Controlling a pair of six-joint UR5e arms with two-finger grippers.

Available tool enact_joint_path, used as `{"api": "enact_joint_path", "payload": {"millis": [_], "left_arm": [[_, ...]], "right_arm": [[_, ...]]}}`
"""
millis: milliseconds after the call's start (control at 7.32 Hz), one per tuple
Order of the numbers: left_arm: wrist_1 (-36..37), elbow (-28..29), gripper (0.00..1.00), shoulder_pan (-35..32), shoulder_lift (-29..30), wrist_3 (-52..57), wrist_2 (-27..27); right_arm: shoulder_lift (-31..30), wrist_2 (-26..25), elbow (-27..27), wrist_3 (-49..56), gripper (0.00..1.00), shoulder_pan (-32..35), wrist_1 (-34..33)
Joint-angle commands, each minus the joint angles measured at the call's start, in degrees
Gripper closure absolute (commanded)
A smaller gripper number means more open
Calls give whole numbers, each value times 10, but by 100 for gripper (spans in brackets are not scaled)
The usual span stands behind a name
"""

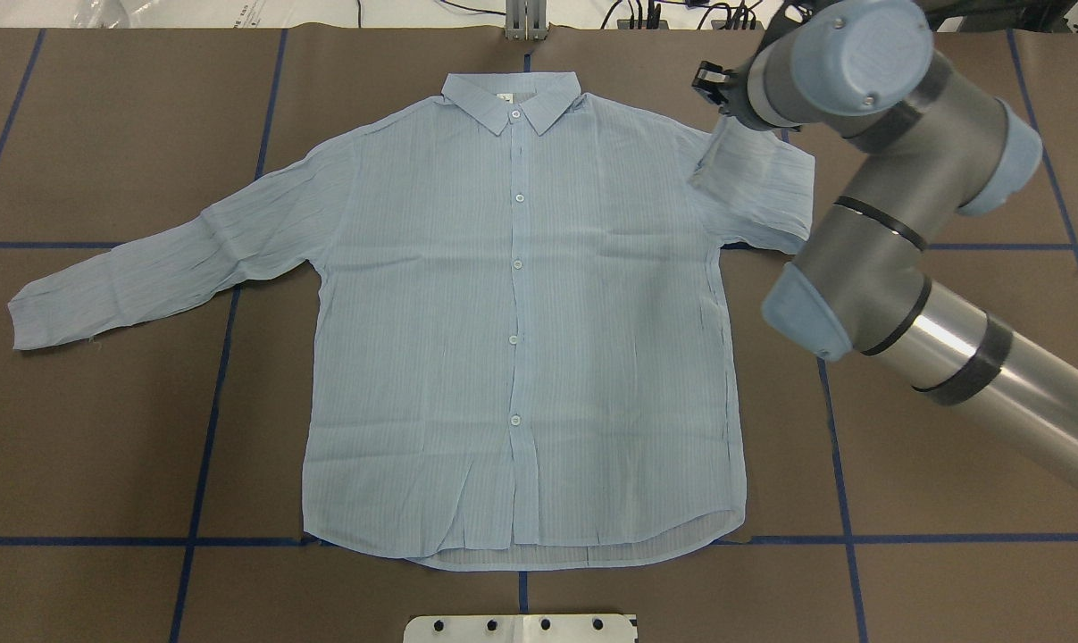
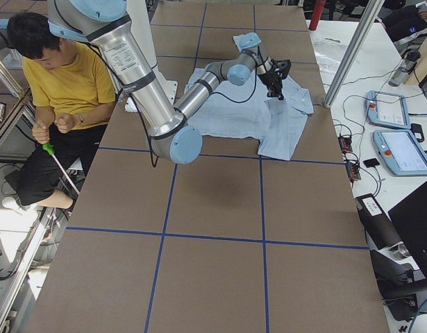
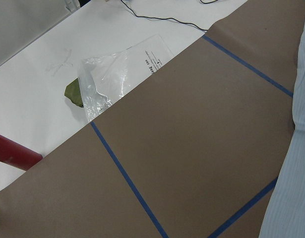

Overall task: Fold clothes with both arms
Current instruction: 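Carry the sleeve with the right gripper across the shirt body toward the collar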

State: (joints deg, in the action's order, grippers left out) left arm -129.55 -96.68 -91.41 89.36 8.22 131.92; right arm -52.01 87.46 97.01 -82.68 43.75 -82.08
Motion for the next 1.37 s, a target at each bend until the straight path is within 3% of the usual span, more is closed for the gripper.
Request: {"api": "enact_joint_path", "payload": {"millis": [0,273,546,683,820,956,1093,1229], "left_arm": [[0,1,0,0,-1,0,-1],[0,1,0,0,-1,-1,-1],[0,1,0,0,-2,-2,-1],[0,1,0,0,-3,-2,-2],[0,2,0,0,-3,-2,-2],[0,2,0,0,-4,-2,-1],[0,3,0,0,-4,-2,-1],[0,3,0,0,-4,-2,-1]], "right_arm": [[79,-53,-34,-9,100,-48,-13],[127,-111,-100,-6,100,-94,52],[228,-114,-243,-6,100,-116,65],[250,-114,-272,-7,100,-124,65],[264,-114,-284,-19,88,-129,66],[301,-114,-330,-46,22,-132,65],[321,-111,-356,-53,0,-132,64],[323,-106,-357,-53,0,-132,59]]}}
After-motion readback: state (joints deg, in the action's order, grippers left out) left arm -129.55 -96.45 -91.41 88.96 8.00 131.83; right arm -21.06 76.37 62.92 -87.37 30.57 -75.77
